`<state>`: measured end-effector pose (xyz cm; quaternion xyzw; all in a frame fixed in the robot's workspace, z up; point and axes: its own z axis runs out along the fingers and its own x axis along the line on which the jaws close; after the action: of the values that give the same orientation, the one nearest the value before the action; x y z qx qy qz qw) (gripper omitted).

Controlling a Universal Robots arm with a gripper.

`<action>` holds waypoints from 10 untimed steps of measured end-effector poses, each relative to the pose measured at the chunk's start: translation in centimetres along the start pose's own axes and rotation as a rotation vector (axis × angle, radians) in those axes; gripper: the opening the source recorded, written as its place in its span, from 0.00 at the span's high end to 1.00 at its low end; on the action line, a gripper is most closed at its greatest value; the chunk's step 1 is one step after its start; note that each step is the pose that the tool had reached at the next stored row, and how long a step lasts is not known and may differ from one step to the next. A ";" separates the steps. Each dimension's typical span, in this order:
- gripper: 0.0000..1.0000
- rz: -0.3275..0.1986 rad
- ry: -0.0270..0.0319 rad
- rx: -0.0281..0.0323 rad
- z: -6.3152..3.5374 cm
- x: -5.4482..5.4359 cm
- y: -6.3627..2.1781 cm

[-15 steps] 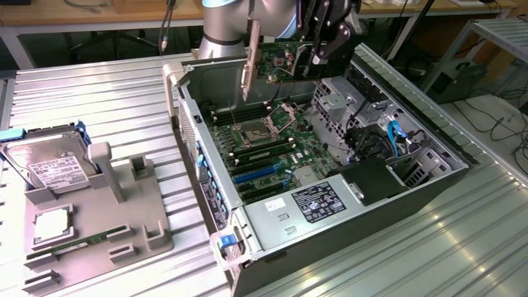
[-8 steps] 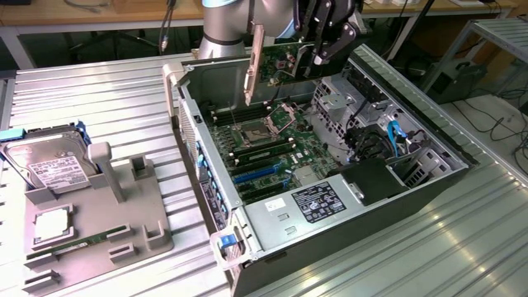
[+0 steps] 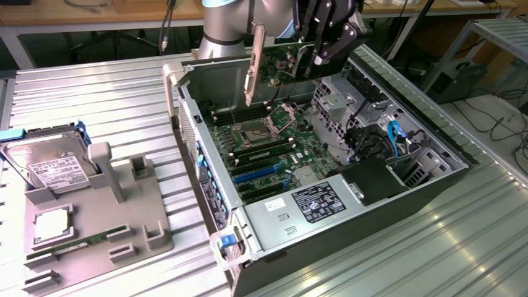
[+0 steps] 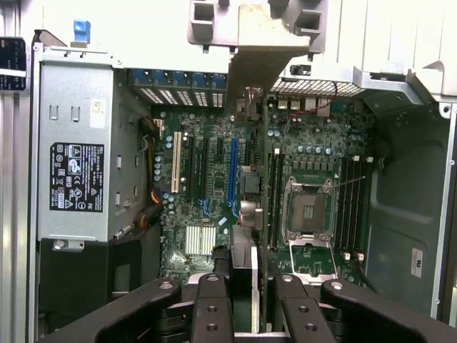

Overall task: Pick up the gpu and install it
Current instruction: 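Insert the gpu into the slot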

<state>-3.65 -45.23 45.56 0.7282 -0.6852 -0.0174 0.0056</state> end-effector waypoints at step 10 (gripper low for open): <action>0.72 0.000 0.0001 -0.0001 0.47 0.0 -0.01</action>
<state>-3.65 -45.23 45.08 0.7282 -0.6852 -0.0174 0.0057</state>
